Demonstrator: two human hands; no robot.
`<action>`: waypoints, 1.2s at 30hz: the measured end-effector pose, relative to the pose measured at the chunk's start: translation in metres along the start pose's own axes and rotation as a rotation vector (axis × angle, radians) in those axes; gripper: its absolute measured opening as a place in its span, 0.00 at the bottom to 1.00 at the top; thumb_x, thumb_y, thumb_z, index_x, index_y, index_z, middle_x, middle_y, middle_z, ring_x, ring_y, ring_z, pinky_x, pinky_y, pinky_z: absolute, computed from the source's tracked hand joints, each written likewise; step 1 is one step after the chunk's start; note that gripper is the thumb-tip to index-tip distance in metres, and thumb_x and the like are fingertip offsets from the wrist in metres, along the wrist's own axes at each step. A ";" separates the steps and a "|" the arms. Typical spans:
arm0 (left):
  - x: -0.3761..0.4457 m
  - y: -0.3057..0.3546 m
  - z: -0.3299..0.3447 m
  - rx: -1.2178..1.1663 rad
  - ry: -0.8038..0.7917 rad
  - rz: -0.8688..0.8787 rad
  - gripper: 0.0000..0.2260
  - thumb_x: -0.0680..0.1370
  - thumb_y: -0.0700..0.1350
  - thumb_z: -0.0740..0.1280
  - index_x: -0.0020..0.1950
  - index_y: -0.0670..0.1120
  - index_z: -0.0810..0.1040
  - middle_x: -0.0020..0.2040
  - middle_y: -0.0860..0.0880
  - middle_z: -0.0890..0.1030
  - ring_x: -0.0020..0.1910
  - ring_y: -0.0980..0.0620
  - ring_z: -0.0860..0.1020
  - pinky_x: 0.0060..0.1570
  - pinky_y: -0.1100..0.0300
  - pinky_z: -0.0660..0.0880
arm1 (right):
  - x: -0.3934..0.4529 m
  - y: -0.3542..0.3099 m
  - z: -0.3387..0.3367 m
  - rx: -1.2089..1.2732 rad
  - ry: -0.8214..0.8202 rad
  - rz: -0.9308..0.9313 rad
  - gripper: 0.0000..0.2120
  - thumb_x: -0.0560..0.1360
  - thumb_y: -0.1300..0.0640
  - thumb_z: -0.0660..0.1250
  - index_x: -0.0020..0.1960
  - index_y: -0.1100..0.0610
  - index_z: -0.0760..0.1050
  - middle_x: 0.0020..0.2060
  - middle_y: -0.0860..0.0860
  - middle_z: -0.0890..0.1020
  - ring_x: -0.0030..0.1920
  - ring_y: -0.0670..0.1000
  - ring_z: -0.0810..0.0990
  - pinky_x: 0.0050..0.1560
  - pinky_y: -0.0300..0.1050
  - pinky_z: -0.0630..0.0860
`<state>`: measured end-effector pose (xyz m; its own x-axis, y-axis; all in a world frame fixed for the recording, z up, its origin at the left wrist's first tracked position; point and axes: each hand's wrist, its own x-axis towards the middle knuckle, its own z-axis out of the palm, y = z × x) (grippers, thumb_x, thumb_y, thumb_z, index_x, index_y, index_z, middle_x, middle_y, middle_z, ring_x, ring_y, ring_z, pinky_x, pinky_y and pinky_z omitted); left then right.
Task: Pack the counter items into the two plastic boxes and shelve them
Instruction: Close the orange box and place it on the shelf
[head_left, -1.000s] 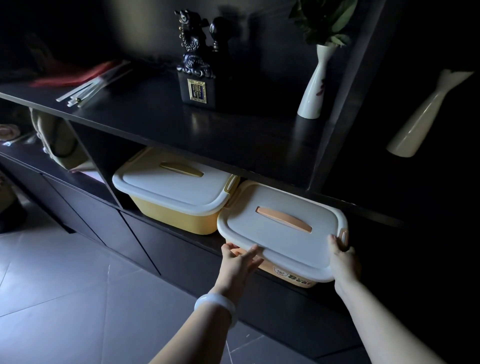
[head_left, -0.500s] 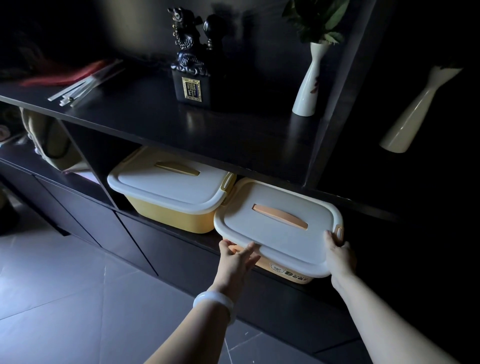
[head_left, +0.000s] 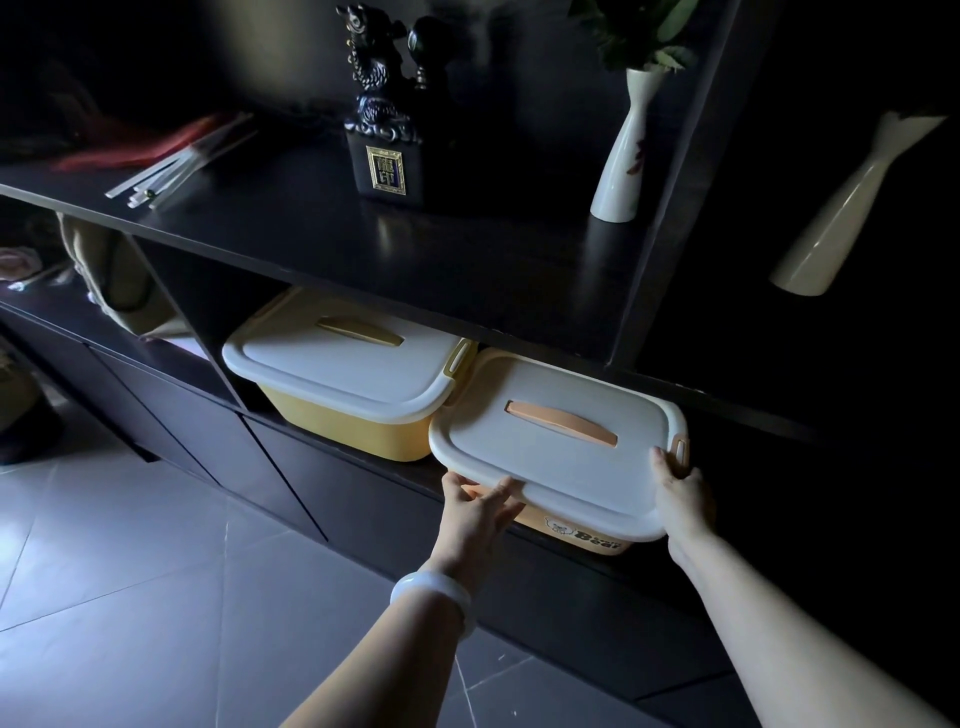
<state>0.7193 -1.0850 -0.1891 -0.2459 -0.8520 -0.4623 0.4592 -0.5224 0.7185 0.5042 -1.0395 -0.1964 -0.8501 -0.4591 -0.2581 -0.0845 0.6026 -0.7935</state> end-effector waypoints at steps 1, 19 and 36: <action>0.001 -0.001 0.000 -0.001 0.001 0.001 0.15 0.76 0.33 0.69 0.56 0.41 0.65 0.48 0.42 0.76 0.43 0.48 0.82 0.38 0.62 0.80 | 0.000 0.000 0.000 -0.003 0.000 0.002 0.30 0.78 0.43 0.63 0.65 0.69 0.69 0.60 0.67 0.76 0.60 0.66 0.76 0.59 0.56 0.73; 0.004 -0.001 -0.013 0.478 0.056 -0.017 0.23 0.74 0.43 0.74 0.61 0.44 0.64 0.55 0.41 0.72 0.49 0.45 0.78 0.46 0.53 0.81 | -0.035 -0.004 -0.015 -0.211 -0.042 0.005 0.28 0.79 0.45 0.60 0.62 0.71 0.70 0.57 0.67 0.78 0.56 0.67 0.78 0.56 0.61 0.76; -0.090 -0.012 0.043 1.738 -0.587 0.572 0.24 0.77 0.45 0.69 0.69 0.45 0.62 0.61 0.41 0.69 0.58 0.39 0.73 0.56 0.49 0.70 | -0.126 0.037 -0.101 -0.696 -0.113 -0.211 0.22 0.79 0.48 0.63 0.65 0.62 0.67 0.65 0.59 0.70 0.64 0.60 0.73 0.60 0.50 0.72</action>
<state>0.6993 -1.0037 -0.1342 -0.7815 -0.6190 -0.0778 -0.5608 0.6425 0.5221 0.5558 -0.8936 -0.1374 -0.7236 -0.6531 -0.2234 -0.5830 0.7515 -0.3088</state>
